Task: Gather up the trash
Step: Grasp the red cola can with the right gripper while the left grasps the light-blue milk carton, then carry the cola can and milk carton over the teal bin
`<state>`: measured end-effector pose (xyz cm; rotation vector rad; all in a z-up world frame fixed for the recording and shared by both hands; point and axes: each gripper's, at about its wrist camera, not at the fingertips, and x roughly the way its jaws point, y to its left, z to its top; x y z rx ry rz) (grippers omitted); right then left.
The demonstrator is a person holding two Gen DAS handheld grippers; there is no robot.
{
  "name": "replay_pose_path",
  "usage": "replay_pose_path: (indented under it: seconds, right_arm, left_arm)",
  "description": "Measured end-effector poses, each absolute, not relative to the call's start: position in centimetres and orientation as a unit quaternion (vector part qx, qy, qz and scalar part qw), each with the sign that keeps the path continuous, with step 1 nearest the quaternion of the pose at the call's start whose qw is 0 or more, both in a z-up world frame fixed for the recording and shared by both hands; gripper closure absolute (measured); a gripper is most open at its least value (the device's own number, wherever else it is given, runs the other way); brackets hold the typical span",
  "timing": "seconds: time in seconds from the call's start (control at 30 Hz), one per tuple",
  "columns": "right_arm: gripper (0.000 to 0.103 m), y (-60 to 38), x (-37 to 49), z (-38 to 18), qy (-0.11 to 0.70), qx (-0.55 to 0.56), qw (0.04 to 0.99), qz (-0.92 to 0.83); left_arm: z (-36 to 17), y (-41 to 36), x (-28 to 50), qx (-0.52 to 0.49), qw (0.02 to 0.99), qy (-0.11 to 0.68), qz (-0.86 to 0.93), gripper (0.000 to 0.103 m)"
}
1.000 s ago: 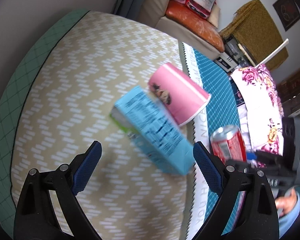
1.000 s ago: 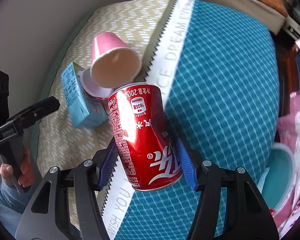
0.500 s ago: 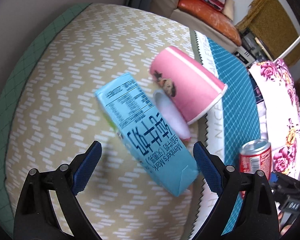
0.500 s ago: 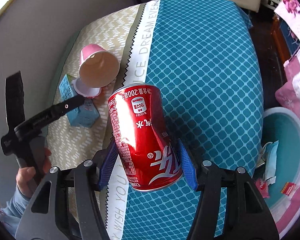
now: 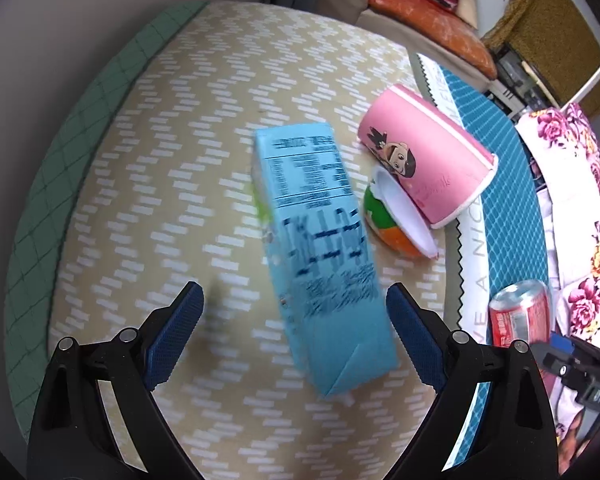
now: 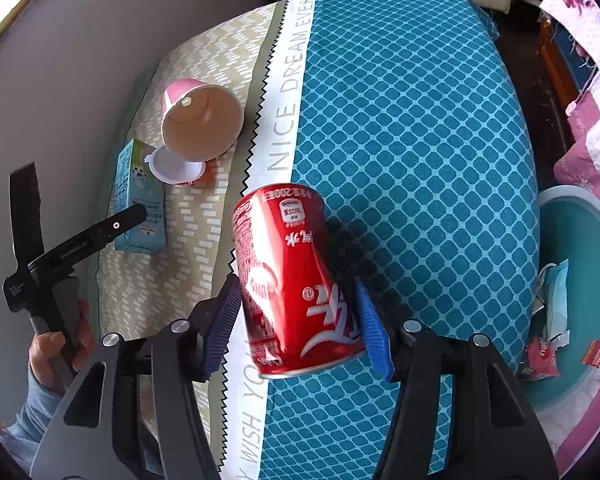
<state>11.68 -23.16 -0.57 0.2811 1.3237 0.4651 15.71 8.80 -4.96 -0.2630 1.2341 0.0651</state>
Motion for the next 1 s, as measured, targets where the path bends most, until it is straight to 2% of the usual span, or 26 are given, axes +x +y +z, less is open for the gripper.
replay_pose_path:
  seconds: [0.07,0.13,0.23,0.33,0.6,0.63,0.67,1.0]
  right_arm:
    - [0.049,-22.6,11.4,-0.4,0.607,0.119,0.757,0.21]
    - [0.049,-22.2,11.3,-0.3,0.609,0.112,0.757,0.208]
    - [0.049,-21.4,11.2,-0.3,0.614,0.098,0.754,0.21]
    - [0.049,-20.3,11.1,0.0,0.616,0.086,0.755,0.206]
    - [0.048,-16.6,13.5,-0.4,0.618,0.059,0.763,0.181]
    - [0.049,-16.5,13.6,-0.6,0.618,0.057,0.763,0.181]
    - [0.057,-15.7,13.4,-0.4,0.614,0.045,0.768,0.177]
    - [0.057,-15.0,11.9,1.6,0.584,0.068,0.786,0.19]
  left_arm:
    - [-5.3,8.6,16.3,-0.124,0.806,0.578,0.027,0.015]
    - [-5.4,8.4,16.2,-0.113,0.81,0.575,0.027,0.036]
    - [-5.2,8.4,15.8,-0.101,0.812,0.574,0.013,0.056]
    - [-5.2,9.1,15.0,-0.1,0.814,0.572,0.004,0.059]
    - [-5.2,10.2,13.4,-0.1,0.817,0.568,-0.001,0.06]
    - [-5.2,10.2,13.4,-0.1,0.818,0.567,-0.001,0.06]
    - [-5.2,10.3,13.3,-0.099,0.818,0.567,-0.002,0.06]
    - [-3.5,9.4,11.0,-0.089,0.828,0.552,-0.024,0.063]
